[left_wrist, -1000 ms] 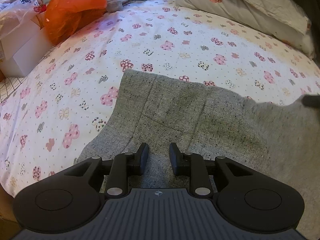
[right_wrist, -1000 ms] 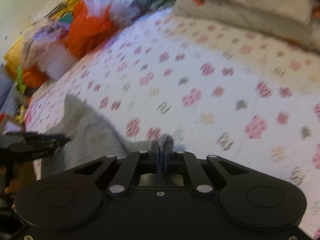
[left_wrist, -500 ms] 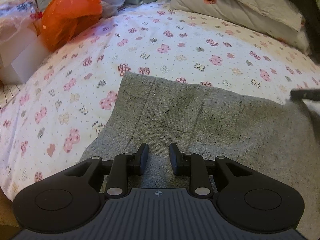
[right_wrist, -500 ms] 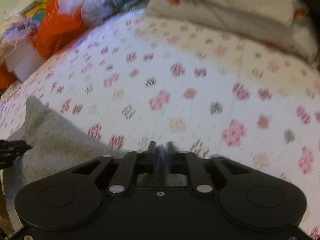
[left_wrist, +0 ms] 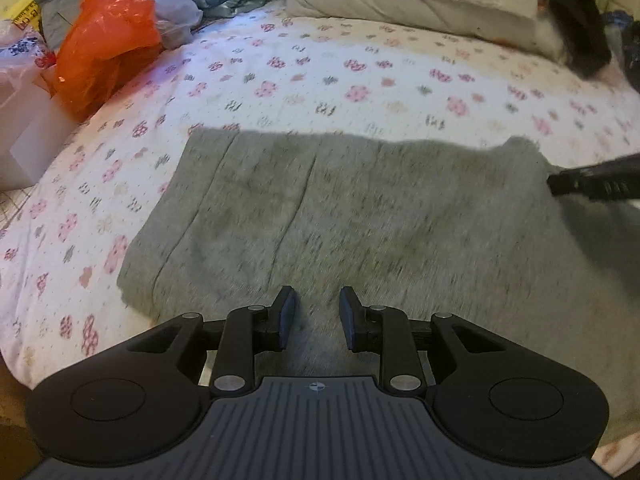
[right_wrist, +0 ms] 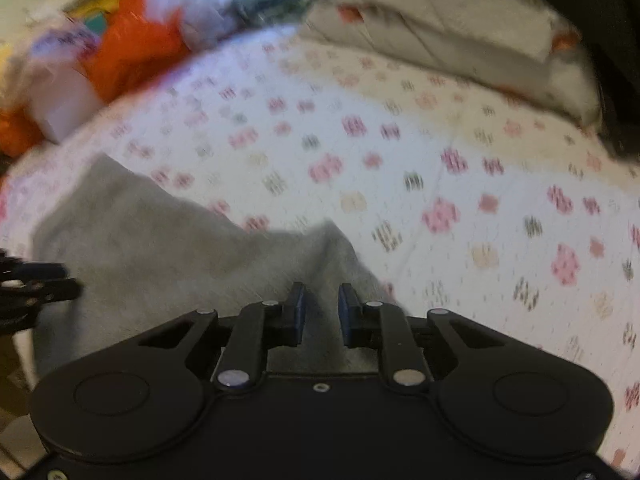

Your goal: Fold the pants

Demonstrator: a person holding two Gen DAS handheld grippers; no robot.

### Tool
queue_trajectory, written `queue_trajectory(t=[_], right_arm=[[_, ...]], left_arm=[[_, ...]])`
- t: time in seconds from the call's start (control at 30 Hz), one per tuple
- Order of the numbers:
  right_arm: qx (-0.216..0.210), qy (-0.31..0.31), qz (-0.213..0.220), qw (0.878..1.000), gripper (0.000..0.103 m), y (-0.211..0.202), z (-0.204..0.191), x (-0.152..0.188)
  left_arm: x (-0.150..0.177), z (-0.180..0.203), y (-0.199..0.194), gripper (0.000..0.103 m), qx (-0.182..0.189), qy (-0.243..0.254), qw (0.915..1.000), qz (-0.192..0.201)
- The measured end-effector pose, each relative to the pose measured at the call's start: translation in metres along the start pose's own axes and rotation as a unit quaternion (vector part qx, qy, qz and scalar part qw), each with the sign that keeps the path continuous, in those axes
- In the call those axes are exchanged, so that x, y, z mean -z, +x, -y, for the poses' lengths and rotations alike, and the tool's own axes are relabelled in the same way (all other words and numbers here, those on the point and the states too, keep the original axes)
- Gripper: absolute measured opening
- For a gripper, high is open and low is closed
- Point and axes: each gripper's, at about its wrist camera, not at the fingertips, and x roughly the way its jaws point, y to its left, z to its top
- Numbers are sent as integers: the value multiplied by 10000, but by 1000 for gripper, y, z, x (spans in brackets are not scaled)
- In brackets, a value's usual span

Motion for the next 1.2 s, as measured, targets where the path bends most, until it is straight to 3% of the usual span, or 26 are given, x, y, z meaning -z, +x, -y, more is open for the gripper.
queue_trajectory(t=[0.1, 0.23, 0.33, 0.43, 0.57, 0.67, 0.73, 0.97, 1.03, 1.1, 1.2], right_arm=[[458, 80, -81, 9989, 18, 16, 9, 3], [687, 470, 18, 9965, 22, 5, 24, 3], [553, 483, 127, 9972, 23, -30, 26, 19], [496, 509, -113, 9974, 25, -60, 25, 46], [734, 381, -489, 9954, 25, -95, 15, 99], [873, 379, -848, 9918, 25, -110, 8, 136], [906, 432, -834, 9914, 25, -123, 4, 155], [790, 947, -636, 9903, 23, -143, 14, 166], [941, 1343, -203, 9863, 32, -166, 28, 168], [1263, 1866, 218, 9740, 63, -189, 52, 170], [1945, 2573, 552, 9449, 74, -218, 98, 178]], left_arm=[[3, 2, -3, 28, -117, 130, 9998, 9], [-5, 6, -13, 27, -188, 72, 9997, -102], [-9, 17, -29, 27, 125, -99, 9999, 48], [-4, 45, -36, 27, 505, 87, 9987, 38], [18, 80, -32, 27, 891, 340, 9950, -282], [40, 94, -34, 27, 790, 619, 9943, -355], [48, 98, -39, 27, 691, 720, 9945, -303], [35, 98, -48, 26, 680, 571, 9953, -387], [28, 102, -56, 26, 771, 485, 9955, -246], [24, 117, -65, 26, 837, 609, 9946, -85], [20, 144, -72, 26, 1007, 849, 9913, 51]])
